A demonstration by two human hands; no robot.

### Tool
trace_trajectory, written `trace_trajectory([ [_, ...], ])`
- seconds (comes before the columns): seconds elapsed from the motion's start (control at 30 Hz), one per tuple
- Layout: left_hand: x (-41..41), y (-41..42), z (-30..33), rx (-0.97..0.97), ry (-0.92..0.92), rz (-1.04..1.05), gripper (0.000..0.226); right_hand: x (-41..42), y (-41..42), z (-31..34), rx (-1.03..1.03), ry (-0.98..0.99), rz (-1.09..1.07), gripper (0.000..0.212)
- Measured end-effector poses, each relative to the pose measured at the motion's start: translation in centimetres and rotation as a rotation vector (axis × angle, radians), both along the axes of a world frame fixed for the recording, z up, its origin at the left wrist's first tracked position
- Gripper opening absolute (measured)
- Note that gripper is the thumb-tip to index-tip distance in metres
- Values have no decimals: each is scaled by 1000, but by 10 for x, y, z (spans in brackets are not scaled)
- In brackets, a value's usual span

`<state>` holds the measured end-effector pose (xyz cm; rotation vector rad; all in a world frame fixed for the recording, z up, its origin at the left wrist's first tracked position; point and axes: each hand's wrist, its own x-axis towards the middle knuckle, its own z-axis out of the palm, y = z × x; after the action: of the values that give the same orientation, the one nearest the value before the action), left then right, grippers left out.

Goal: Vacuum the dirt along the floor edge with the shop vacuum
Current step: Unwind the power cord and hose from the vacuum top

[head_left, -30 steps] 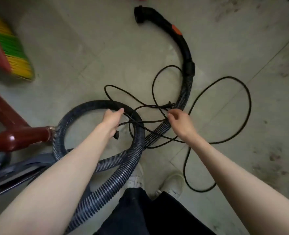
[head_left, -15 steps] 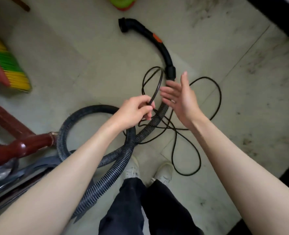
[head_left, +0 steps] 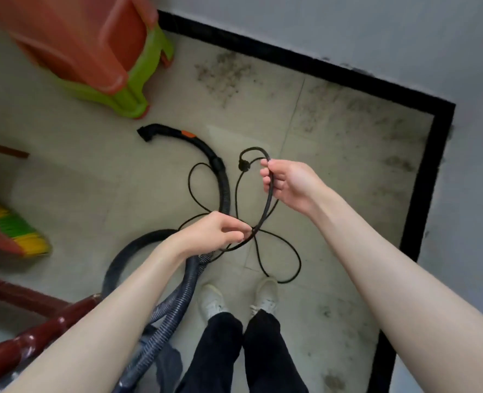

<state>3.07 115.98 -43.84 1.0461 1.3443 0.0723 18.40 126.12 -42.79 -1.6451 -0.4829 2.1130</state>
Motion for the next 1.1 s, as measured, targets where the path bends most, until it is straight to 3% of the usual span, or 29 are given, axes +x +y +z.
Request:
trace_trajectory([
  [0.13, 42, 35, 16, -138, -113, 445, 41, 57, -9, 28, 165, -52, 173, 19],
  [0.27, 104, 89, 29, -201, -316, 695, 50, 115, -15, 35, 268, -49, 288, 14],
  [0.47, 220, 142, 19, -259, -586, 829, 46, 193, -27, 13, 437, -184, 541, 13],
  [0.63, 276, 166, -27, -211, -500, 941, 25, 258, -32, -31, 411, -312, 515, 16],
  [0.77, 294, 176, -69, -55, -490, 772, 12, 293, -34, -82, 355, -394, 447, 23],
  [0.93, 316, 168, -125, 140, -353, 117, 17, 326, 0, -159, 304, -322, -202, 36],
  [1.1, 332, 167, -200, 281, -284, -250, 18, 349, 42, -220, 379, 50, -779, 49],
])
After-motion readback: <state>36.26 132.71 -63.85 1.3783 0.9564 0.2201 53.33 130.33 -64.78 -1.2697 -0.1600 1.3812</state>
